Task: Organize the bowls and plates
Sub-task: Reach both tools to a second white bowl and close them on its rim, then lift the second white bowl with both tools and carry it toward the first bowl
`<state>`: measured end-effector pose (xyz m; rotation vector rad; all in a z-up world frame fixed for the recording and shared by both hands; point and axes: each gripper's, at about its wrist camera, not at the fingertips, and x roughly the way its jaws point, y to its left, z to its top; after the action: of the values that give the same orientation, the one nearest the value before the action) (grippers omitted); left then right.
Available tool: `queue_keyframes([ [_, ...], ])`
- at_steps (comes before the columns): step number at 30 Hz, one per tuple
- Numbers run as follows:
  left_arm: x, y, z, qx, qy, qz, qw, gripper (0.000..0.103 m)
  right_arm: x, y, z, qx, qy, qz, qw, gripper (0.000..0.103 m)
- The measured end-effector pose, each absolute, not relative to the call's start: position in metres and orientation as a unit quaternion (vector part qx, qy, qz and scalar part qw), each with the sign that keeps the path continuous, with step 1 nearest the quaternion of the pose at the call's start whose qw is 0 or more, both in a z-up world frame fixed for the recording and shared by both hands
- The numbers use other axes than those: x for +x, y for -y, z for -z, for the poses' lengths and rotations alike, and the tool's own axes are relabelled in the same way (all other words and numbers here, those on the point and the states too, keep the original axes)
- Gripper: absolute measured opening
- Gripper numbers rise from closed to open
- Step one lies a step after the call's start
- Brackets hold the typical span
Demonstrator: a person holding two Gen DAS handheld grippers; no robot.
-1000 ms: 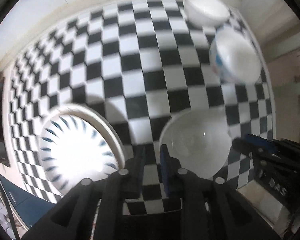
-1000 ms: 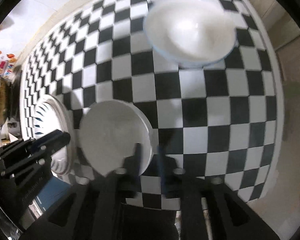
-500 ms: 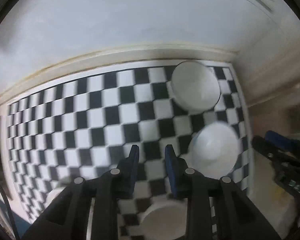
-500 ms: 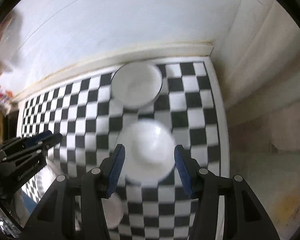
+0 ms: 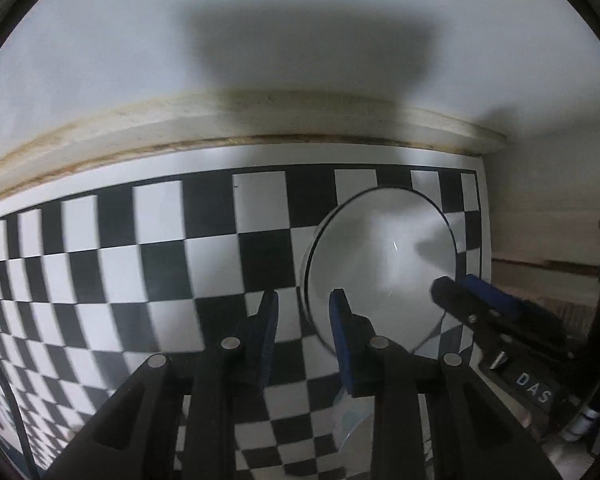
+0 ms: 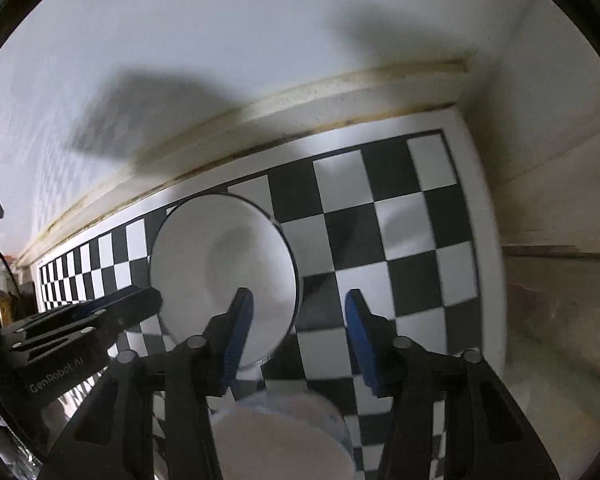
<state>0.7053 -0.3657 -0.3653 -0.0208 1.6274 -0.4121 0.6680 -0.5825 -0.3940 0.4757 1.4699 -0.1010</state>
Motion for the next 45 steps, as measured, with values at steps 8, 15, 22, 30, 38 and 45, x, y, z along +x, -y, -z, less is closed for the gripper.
queue_keyframes([
  [8, 0.711, 0.361, 0.388, -0.026, -0.736, 0.184, 0.651, 0.010, 0.677, 0.587, 0.432, 0.257, -0.681, 0.036, 0.685, 0.010],
  [15, 0.715, 0.359, 0.385, -0.033, -0.738, 0.186, 0.648, 0.007, 0.676, 0.582, 0.431, 0.246, -0.681, 0.037, 0.689, 0.009],
  [22, 0.709, 0.361, 0.382, -0.038, -0.736, 0.195, 0.647, 0.007, 0.661, 0.580, 0.424, 0.252, -0.676, 0.034, 0.692, 0.008],
  [30, 0.700, 0.355, 0.363, -0.035, -0.727, 0.201, 0.656, 0.007, 0.652, 0.580, 0.413, 0.254, -0.669, 0.025, 0.698, 0.008],
  [38, 0.680, 0.347, 0.333, -0.030, -0.715, 0.209, 0.667, 0.007, 0.637, 0.566, 0.388, 0.249, -0.657, 0.016, 0.711, 0.008],
  [45, 0.649, 0.317, 0.302, -0.031, -0.704, 0.216, 0.676, 0.007, 0.616, 0.544, 0.355, 0.242, -0.646, 0.010, 0.724, 0.008],
])
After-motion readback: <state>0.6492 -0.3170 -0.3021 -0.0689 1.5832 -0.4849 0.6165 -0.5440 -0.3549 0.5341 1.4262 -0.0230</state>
